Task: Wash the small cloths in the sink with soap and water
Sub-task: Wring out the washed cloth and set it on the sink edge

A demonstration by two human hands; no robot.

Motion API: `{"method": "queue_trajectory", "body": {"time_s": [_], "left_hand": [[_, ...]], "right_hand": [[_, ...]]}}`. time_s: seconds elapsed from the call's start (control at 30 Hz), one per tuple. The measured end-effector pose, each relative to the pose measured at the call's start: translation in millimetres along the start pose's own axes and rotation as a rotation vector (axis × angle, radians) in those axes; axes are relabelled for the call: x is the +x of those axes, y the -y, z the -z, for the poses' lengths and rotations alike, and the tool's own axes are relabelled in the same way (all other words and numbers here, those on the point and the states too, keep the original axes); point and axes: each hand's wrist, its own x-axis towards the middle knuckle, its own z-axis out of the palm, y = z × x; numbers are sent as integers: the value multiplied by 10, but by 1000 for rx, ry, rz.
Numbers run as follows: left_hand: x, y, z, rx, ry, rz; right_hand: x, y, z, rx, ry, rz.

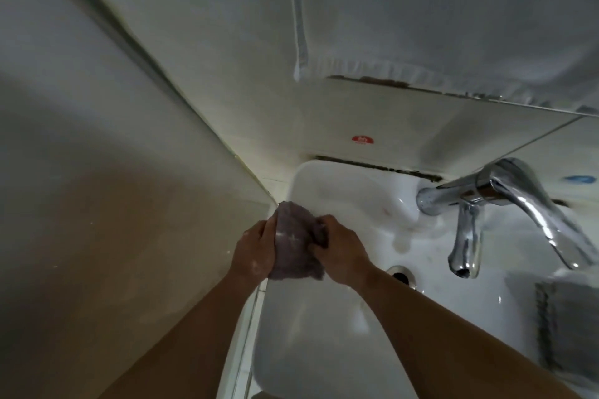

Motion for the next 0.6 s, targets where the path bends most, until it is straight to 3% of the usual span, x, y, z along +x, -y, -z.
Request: {"method": "queue_trajectory", "body": {"time_s": [0.13,0.33,0.43,0.6], "left_hand": [[-50,57,39,17,-62,-17],[-279,56,199,28,-180,-67],[-511,-46,194,30,-171,-138],[-881,-176,-123,-14,-82,-181]], "right_hand": [[-149,-44,-8,-51,8,-4],[-553,-217,187,398,8,-36],[-815,-317,318,564,-45,-22],[-1206,-627,485,575,-152,-43]]}}
